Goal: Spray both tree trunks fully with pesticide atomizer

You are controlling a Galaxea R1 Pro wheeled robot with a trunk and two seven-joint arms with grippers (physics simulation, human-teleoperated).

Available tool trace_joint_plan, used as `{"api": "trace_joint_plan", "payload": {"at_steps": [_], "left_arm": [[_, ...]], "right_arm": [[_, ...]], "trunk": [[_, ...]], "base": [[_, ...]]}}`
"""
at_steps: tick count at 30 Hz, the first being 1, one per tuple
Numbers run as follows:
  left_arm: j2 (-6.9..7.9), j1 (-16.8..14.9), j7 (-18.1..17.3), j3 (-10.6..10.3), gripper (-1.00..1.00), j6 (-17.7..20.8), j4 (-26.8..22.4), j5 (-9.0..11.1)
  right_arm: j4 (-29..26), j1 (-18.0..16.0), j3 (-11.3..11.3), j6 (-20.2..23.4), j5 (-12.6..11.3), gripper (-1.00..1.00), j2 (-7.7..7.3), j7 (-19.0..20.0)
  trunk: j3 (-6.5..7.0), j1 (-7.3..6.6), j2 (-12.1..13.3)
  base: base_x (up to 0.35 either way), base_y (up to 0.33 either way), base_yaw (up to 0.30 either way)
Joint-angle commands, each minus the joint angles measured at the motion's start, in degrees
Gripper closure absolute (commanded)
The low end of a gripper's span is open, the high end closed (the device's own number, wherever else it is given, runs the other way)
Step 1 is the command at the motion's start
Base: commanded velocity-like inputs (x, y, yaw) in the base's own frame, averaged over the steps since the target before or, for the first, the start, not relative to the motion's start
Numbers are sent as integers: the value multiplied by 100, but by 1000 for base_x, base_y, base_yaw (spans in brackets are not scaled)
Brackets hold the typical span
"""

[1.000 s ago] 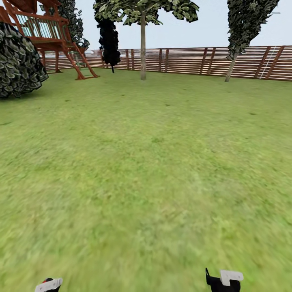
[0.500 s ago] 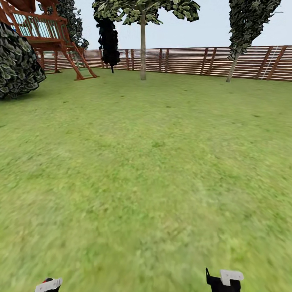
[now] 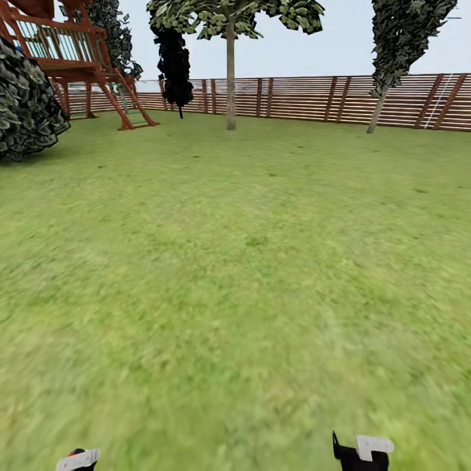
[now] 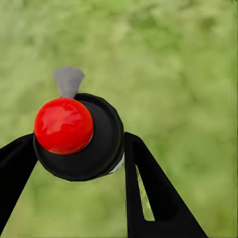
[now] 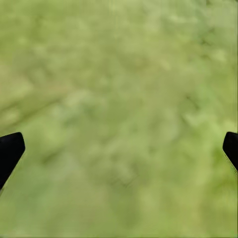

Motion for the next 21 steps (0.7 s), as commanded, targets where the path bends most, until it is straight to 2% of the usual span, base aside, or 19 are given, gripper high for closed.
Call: {"api": "trace_joint_plan", "payload": {"at_steps": [1,21], "left_arm": [[1,0,0,2,100,0,-1,1],[-8,1,0,-6,100,0,-1,1]], "right_arm": [[0,-1,-2,0,0,-100,0,0],[0,-2,2,0,-1,-100,0,0]], "trunk": [[0,0,0],[0,0,0]], "base": [[343,0,0],[343,0,0]]}}
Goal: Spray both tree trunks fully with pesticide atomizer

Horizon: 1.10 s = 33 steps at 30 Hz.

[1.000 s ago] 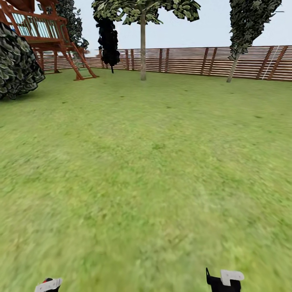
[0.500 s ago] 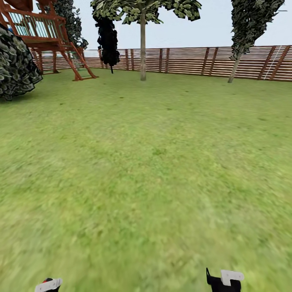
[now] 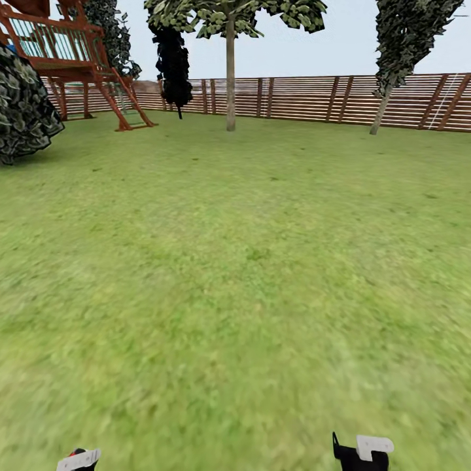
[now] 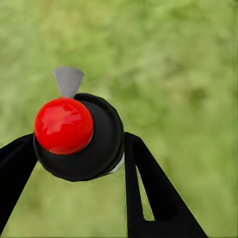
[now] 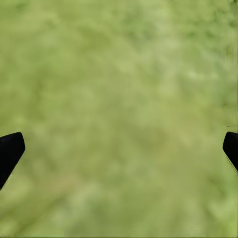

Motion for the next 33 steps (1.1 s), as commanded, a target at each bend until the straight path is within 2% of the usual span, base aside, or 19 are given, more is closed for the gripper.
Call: {"api": "trace_joint_plan", "payload": {"at_steps": [1,33], "left_arm": [[0,-1,0,2,100,0,-1,1],[18,0,0,10,100,-5,-9,1]], "right_arm": [[0,0,-3,0,0,-100,0,0],[0,2,1,0,0,-100,18,-3]], "trunk": [[0,0,0],[0,0,0]], "base": [[343,0,0],[343,0,0]]}}
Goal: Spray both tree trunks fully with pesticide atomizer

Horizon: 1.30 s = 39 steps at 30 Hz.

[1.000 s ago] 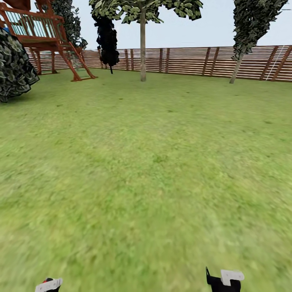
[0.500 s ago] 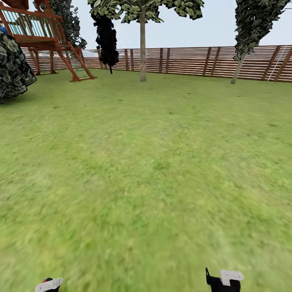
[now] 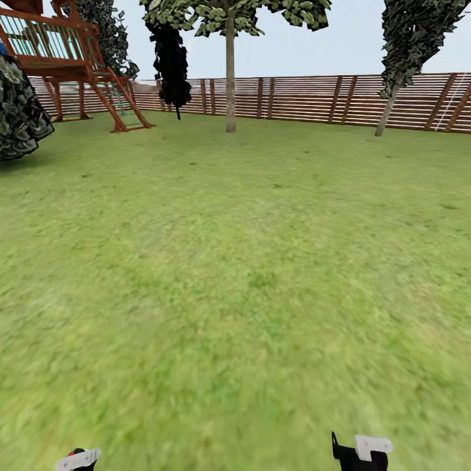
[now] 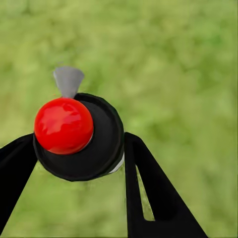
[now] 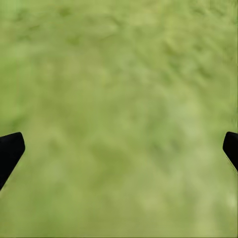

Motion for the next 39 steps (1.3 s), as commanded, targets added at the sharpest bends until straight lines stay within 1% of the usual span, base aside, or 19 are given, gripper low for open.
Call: {"api": "trace_joint_plan", "payload": {"at_steps": [1,39], "left_arm": [[0,-1,0,2,100,1,0,1],[11,1,0,2,100,-4,0,4]], "right_arm": [[0,0,0,0,0,-100,0,1],[0,0,0,0,0,-100,0,1]], "trunk": [[0,0,0],[0,0,0]], "base": [[343,0,0],[343,0,0]]}}
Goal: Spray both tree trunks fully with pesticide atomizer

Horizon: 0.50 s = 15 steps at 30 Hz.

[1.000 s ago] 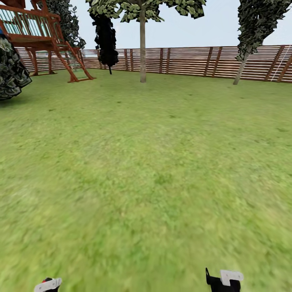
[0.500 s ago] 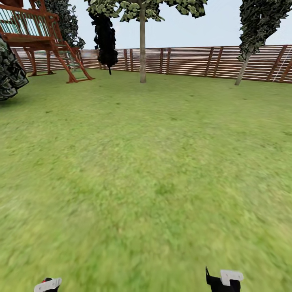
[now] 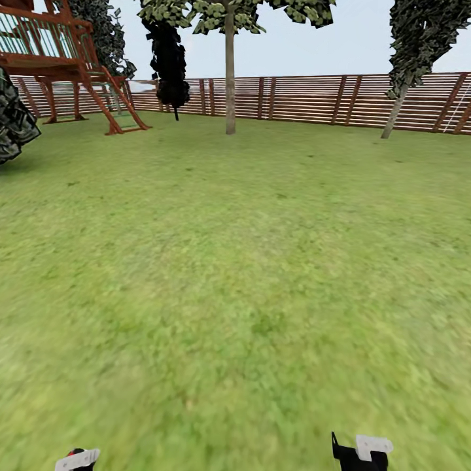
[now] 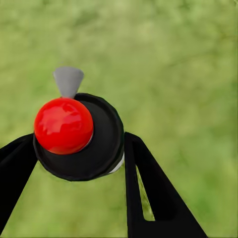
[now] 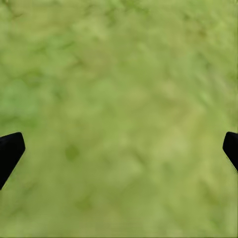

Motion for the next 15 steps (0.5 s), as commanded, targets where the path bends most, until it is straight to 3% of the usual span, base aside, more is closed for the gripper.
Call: {"api": "trace_joint_plan", "payload": {"at_steps": [1,15], "left_arm": [[-1,0,0,3,100,0,0,0],[-2,0,0,3,100,0,0,0]], "right_arm": [[0,-1,0,0,0,-100,0,1],[0,-2,0,0,0,-100,0,2]], "trunk": [[0,0,0],[0,0,0]], "base": [[343,0,0],[343,0,0]]}}
